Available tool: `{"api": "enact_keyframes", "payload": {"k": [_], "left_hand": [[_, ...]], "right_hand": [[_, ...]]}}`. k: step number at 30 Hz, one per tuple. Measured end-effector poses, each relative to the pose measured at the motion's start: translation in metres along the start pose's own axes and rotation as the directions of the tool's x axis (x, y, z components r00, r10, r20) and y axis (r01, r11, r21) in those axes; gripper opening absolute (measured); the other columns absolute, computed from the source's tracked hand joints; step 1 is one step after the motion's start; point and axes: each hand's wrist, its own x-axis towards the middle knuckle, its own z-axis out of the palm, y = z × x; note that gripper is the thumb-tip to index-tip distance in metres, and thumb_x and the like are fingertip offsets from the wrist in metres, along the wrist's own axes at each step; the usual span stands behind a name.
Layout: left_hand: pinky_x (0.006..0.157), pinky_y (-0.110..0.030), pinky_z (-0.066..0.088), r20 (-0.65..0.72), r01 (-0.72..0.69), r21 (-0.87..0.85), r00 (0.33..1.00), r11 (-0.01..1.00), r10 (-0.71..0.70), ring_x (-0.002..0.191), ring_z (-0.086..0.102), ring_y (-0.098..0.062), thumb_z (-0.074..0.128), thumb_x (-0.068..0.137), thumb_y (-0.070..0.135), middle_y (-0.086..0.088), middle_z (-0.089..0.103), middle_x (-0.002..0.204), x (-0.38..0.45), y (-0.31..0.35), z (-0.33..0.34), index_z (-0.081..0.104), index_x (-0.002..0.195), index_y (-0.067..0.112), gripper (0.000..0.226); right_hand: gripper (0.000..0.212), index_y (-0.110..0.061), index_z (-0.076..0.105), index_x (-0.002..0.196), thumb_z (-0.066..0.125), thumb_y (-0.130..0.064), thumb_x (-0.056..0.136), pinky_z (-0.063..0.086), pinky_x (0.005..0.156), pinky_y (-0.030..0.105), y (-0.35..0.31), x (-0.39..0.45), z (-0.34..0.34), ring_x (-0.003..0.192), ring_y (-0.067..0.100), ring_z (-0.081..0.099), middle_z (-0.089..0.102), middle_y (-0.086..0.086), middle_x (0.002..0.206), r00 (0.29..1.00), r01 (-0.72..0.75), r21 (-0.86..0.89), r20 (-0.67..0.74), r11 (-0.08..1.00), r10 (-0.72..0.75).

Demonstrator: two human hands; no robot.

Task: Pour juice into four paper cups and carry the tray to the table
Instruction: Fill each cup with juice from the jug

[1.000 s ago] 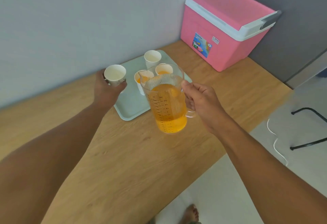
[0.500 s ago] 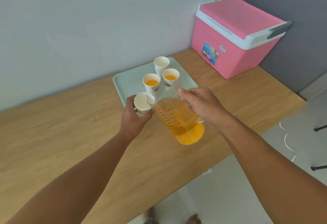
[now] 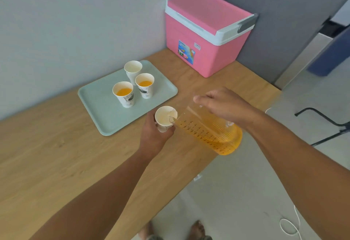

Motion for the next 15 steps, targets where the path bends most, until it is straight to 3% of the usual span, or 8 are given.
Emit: {"api": "enact_keyframes", "payload": {"k": [4, 15], "left_hand": [[0.080, -0.007, 0.046, 0.050, -0.015, -0.024, 0.999, 1.000, 0.016, 0.109, 0.061, -0.001, 0.092, 0.073, 0.028, 0.016, 0.063, 0.122, 0.005, 0.004, 0.023, 0.051, 0.130, 0.029, 0.070], [0.081, -0.024, 0.054, 0.157, -0.086, -0.044, 0.983, 0.995, 0.092, 0.104, 0.065, -0.007, 0.091, 0.072, 0.021, 0.012, 0.066, 0.117, 0.014, 0.023, 0.075, 0.049, 0.127, 0.032, 0.070]], "right_hand": [[0.048, -0.023, 0.040, 0.073, 0.059, -0.063, 0.091, 0.034, 0.064, 0.037, 0.014, -0.005, -0.019, 0.060, 0.015, 0.037, 0.040, -0.004, 0.068, 0.999, -0.047, -0.021, -0.026, 0.999, 0.046], [0.043, -0.022, 0.044, 0.075, 0.059, -0.058, 0.093, 0.032, 0.064, 0.040, 0.046, -0.036, -0.057, 0.058, 0.014, 0.035, 0.040, 0.000, 0.070, 0.987, -0.126, 0.011, -0.098, 0.992, 0.126]]}}
